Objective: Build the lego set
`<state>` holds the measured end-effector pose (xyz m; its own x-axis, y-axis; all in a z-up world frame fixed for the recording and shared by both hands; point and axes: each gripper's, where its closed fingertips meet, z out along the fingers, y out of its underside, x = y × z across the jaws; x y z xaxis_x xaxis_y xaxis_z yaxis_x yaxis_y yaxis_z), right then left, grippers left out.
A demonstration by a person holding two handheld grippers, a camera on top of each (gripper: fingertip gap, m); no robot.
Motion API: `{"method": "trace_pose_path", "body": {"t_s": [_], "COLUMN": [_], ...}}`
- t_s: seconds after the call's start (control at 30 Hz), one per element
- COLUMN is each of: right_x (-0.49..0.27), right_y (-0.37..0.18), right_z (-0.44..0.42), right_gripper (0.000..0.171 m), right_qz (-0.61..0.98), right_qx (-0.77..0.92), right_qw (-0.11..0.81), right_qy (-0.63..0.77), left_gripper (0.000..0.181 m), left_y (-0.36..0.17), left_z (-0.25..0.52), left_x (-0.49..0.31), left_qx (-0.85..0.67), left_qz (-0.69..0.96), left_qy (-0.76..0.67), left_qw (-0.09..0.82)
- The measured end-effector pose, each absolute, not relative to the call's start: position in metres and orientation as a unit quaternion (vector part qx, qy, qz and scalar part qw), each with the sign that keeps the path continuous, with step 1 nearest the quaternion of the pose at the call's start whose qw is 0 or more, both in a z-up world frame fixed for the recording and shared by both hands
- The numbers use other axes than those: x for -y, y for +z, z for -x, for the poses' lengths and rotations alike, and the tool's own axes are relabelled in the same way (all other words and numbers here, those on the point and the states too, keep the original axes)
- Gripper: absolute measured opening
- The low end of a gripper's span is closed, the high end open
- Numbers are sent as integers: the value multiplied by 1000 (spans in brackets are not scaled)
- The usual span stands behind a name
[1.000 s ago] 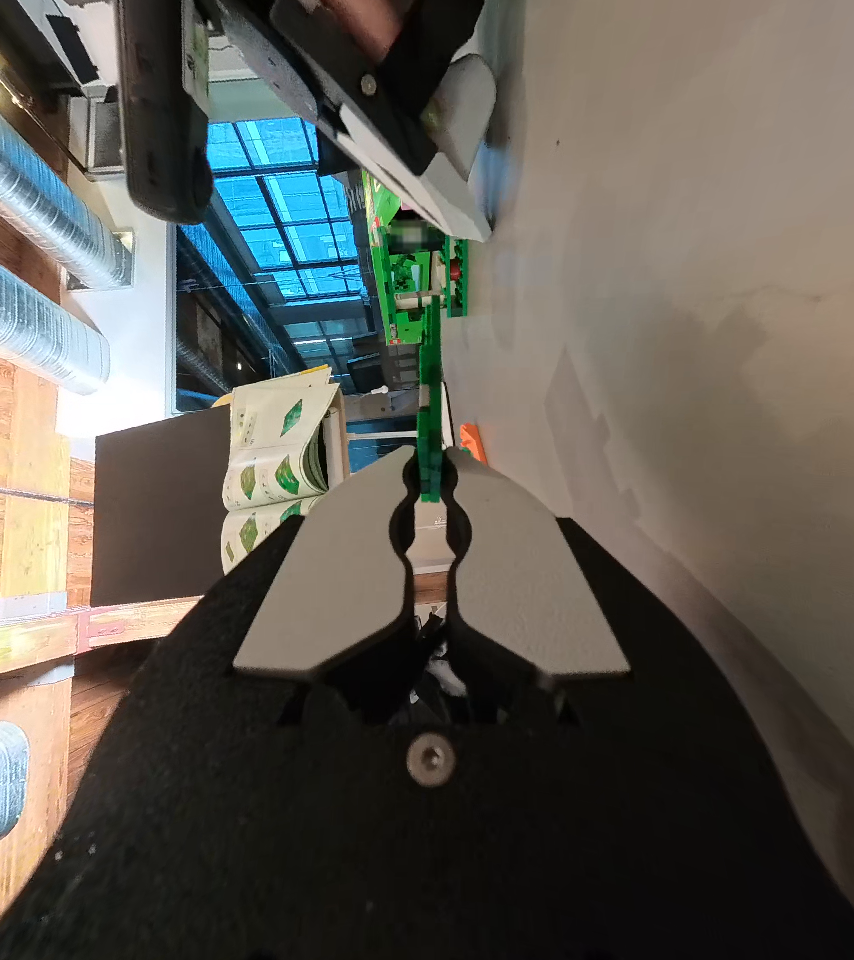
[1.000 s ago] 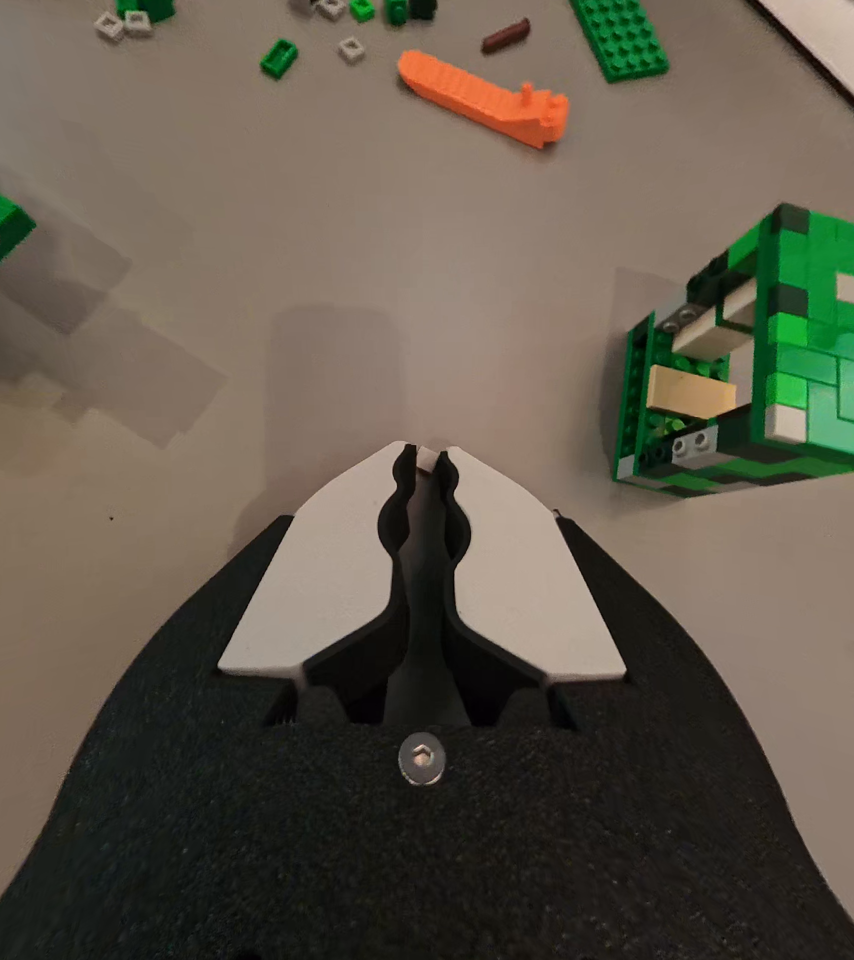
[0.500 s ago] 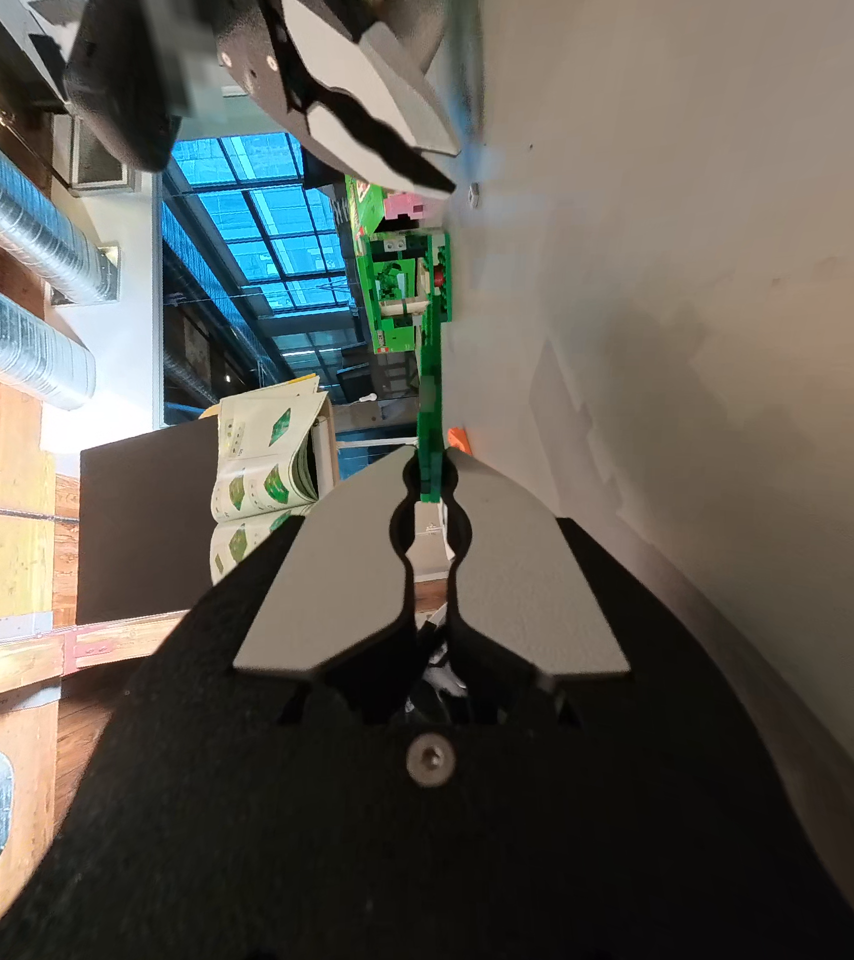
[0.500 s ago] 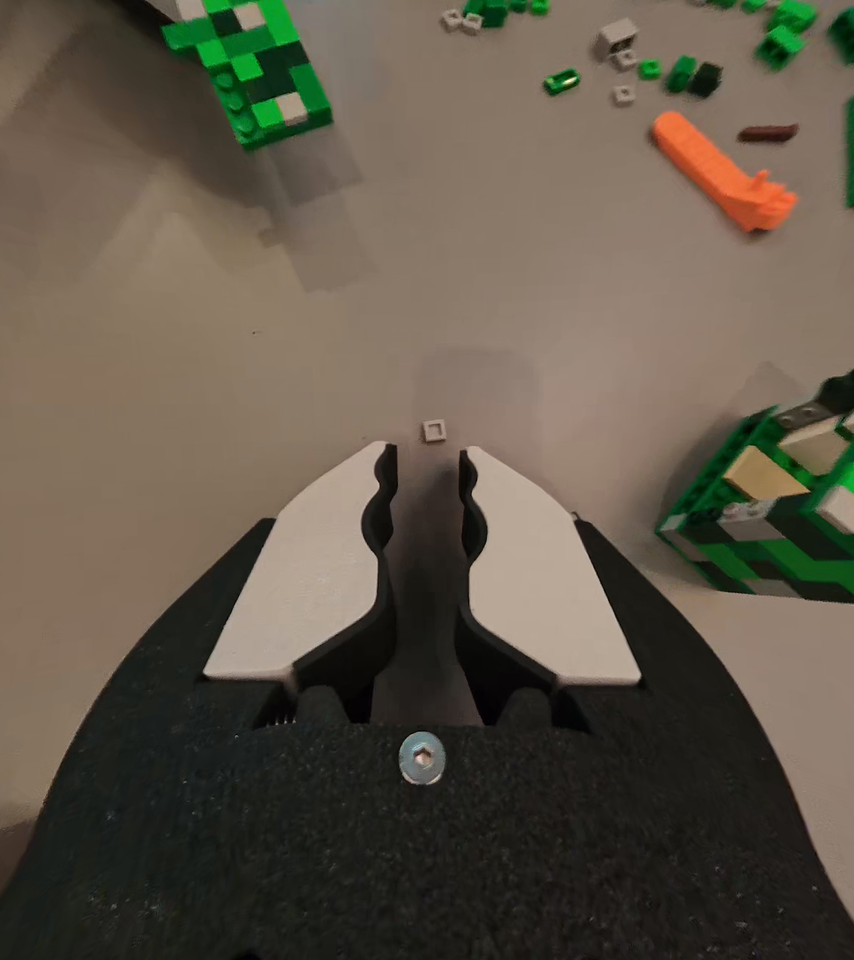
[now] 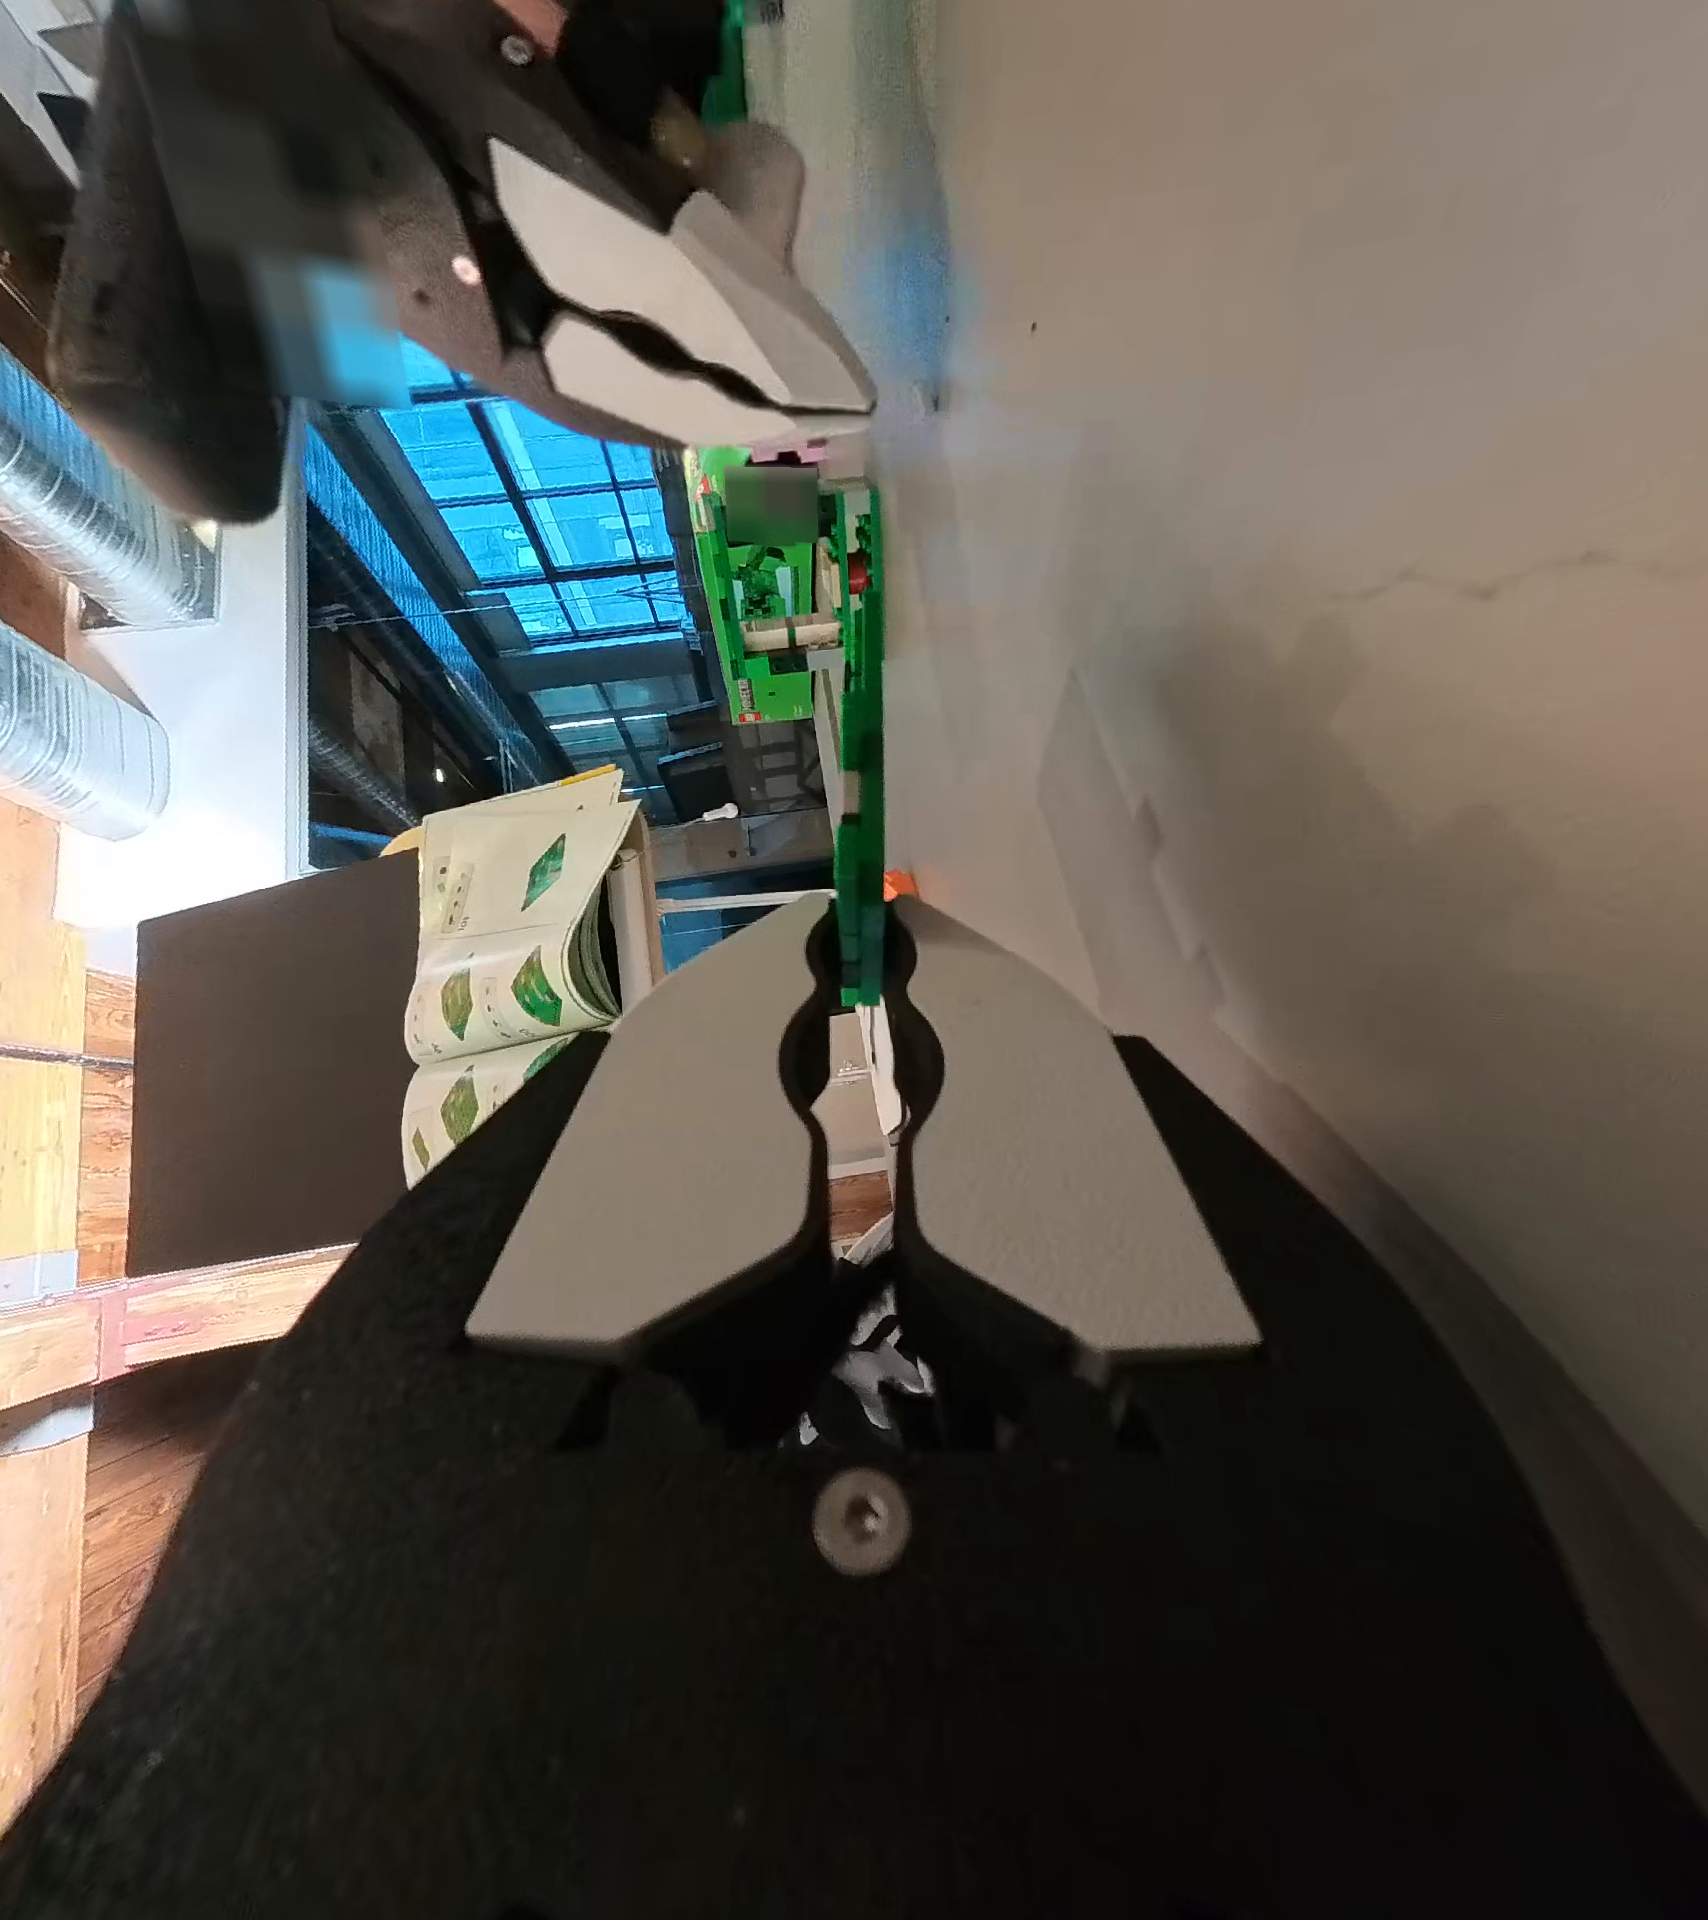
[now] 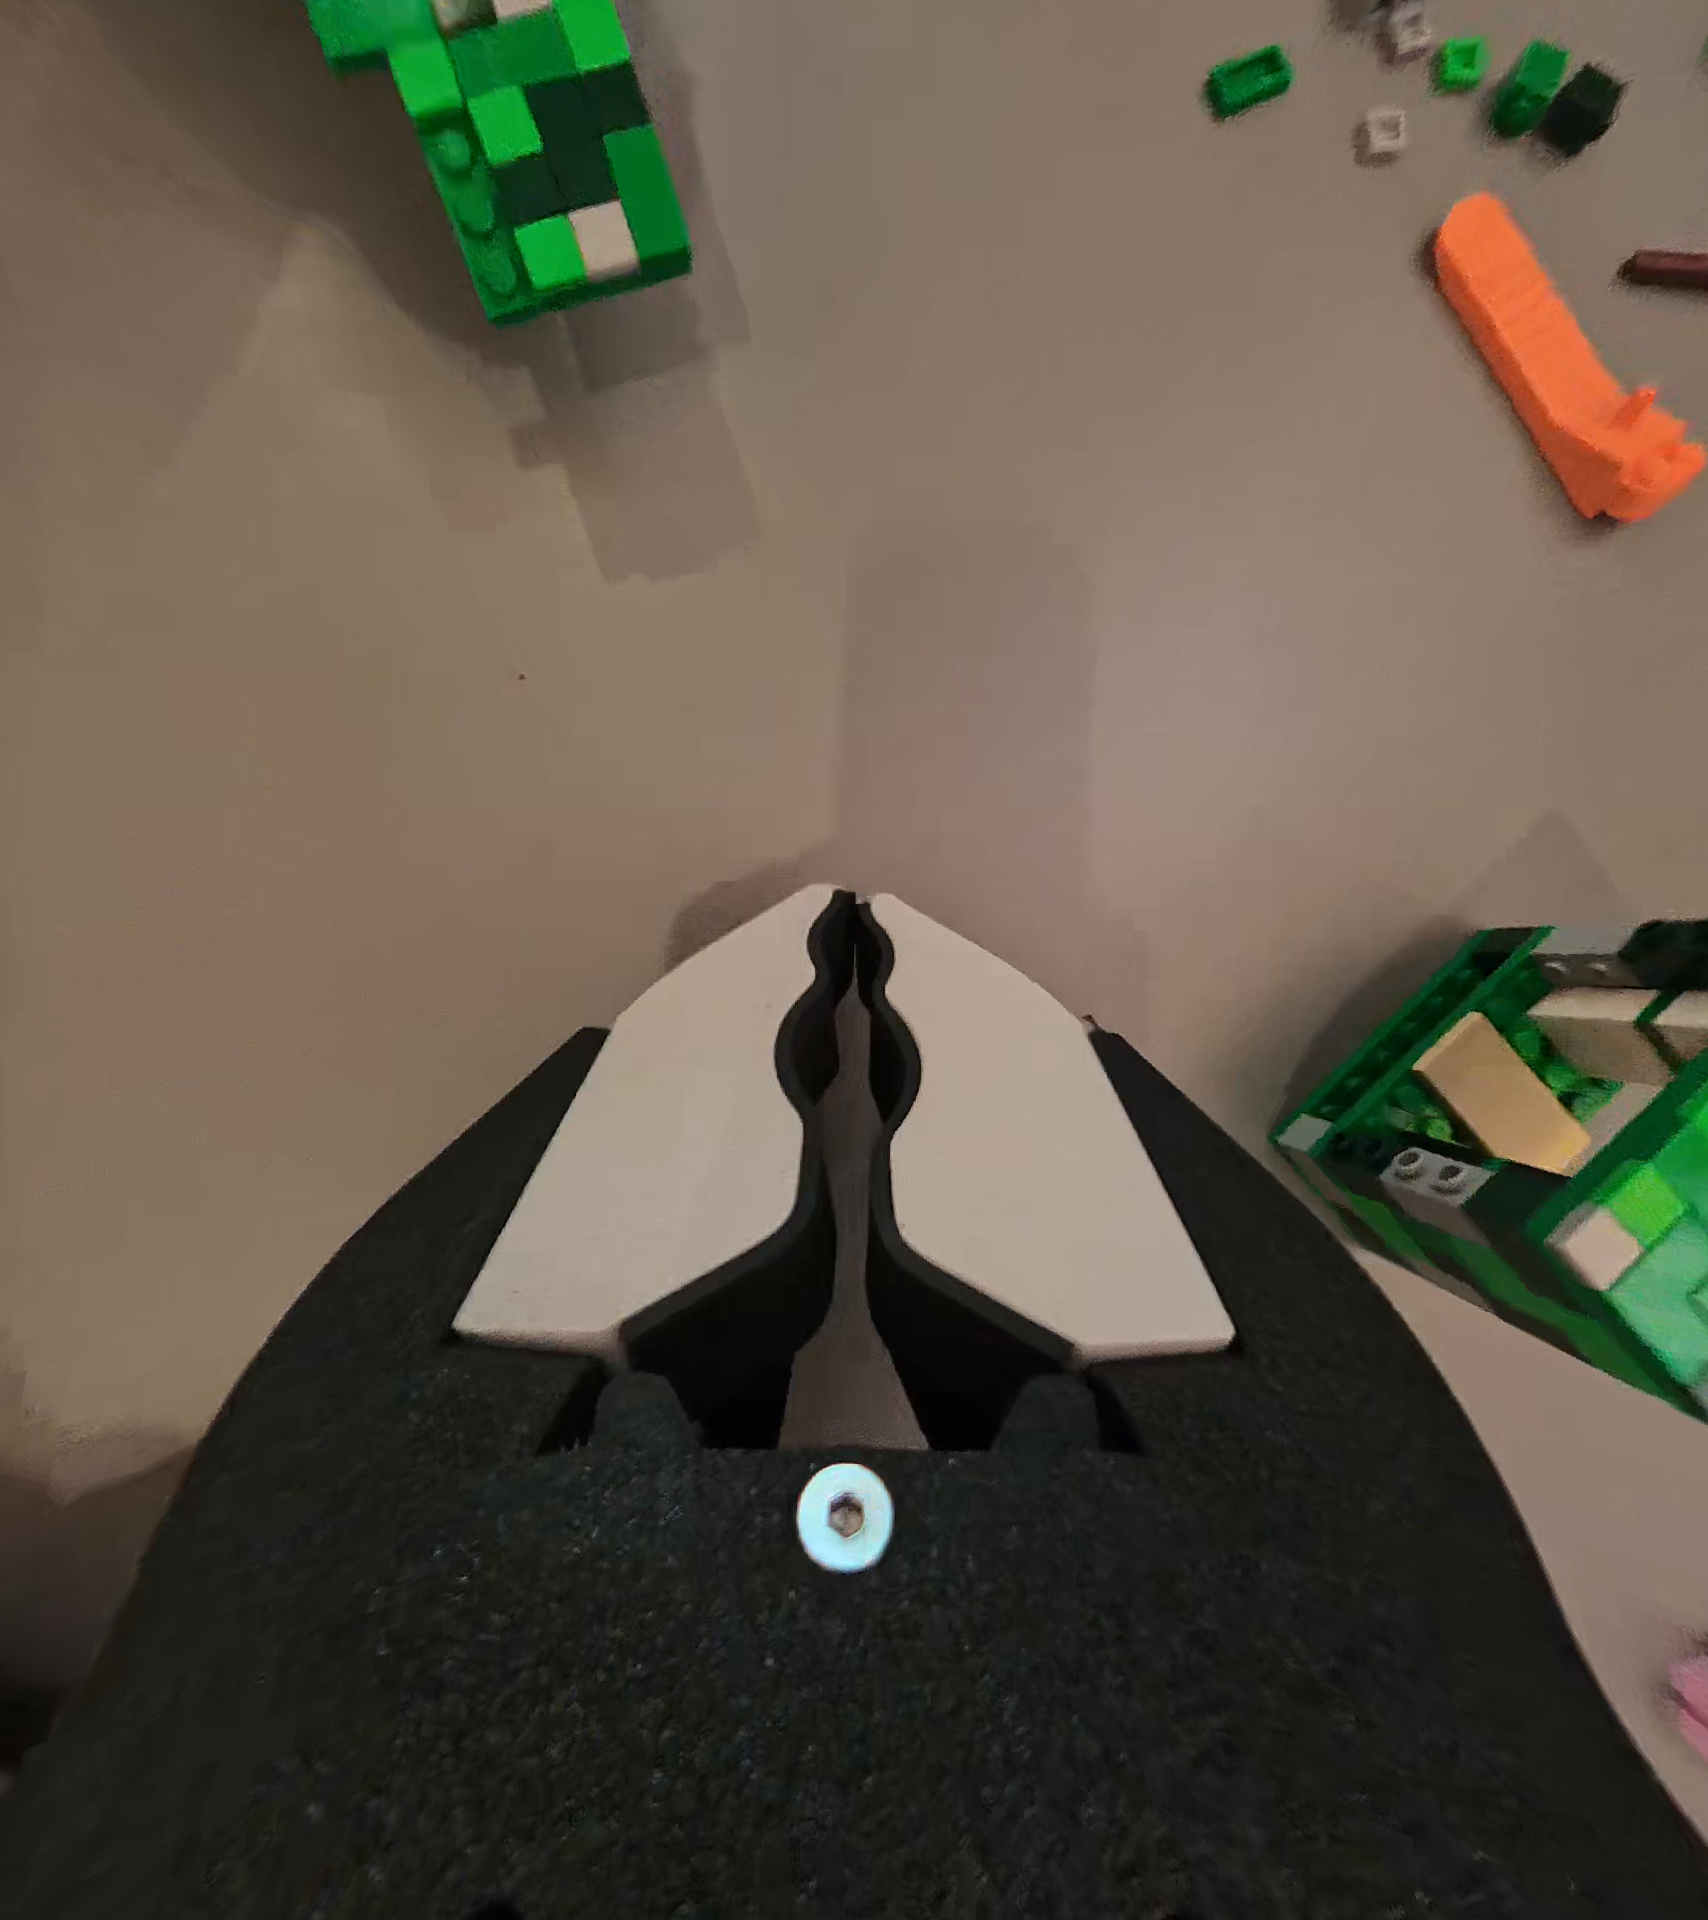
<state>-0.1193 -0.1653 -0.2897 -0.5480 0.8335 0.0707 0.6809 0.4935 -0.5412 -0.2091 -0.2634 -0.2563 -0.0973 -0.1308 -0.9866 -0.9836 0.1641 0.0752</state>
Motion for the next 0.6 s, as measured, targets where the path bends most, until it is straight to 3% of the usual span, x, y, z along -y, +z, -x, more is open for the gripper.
{"method": "trace_pose_path", "body": {"t_s": [0.17, 0.23, 0.33, 0.6], "right_x": [171, 168, 169, 163], "right_y": [-286, -288, -291, -303], "right_z": [111, 112, 113, 114], "right_gripper": [0, 9, 23, 20], "right_qz": [420, 418, 404, 398], "right_qx": [898, 902, 907, 908], "right_qw": [101, 97, 93, 76], "right_qy": [79, 44, 75, 110], "left_gripper": [6, 6, 6, 6], "left_y": [-258, -258, -257, -259], "left_z": [209, 209, 208, 207], "left_x": [264, 264, 265, 265], "left_qx": [-595, -595, -596, -599], "left_qz": [472, 472, 470, 470], "left_qy": [441, 440, 442, 442], "left_qw": [479, 479, 478, 475]}}
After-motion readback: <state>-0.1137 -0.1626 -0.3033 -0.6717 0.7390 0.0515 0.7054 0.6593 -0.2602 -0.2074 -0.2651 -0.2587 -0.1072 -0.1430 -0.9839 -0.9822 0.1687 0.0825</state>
